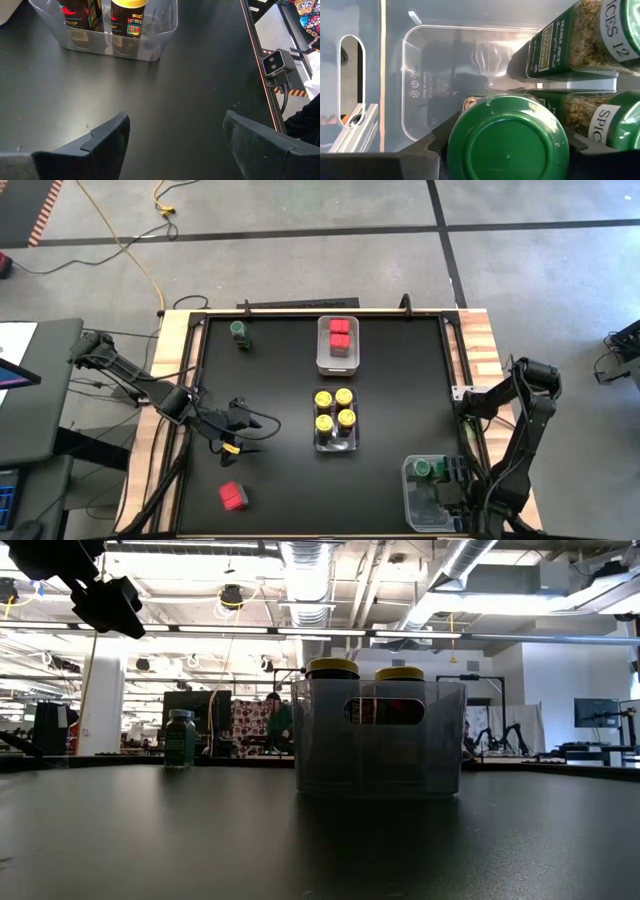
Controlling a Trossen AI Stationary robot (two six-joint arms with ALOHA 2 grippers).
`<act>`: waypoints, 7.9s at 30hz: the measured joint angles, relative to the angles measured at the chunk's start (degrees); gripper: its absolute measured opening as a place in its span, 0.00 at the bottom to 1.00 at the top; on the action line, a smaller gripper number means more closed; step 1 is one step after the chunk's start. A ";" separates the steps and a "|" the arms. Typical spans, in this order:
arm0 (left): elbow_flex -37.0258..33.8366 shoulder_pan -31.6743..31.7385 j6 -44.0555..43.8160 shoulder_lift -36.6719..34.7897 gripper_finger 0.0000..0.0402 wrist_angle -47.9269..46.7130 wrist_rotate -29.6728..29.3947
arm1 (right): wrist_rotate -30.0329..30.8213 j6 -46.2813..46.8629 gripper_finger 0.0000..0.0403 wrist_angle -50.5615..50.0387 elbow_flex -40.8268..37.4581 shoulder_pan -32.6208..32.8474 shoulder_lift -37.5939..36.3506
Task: Sort spices by type
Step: Put the bottom green seasoning bottle into the transparent bin, then put the red seasoning can into the white bin
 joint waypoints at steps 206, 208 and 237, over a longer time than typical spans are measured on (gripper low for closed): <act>0.02 0.00 -0.01 0.00 0.77 -0.59 -1.49 | 6.20 -3.64 0.67 -2.86 4.00 -0.59 -0.02; 0.01 0.00 -0.02 0.00 0.77 -0.59 -1.50 | 6.22 -2.82 0.67 -2.88 4.00 -0.59 -0.02; 0.02 0.00 -0.20 0.00 0.77 -0.57 -1.48 | 23.68 -7.35 0.91 -1.43 6.47 -6.19 -0.04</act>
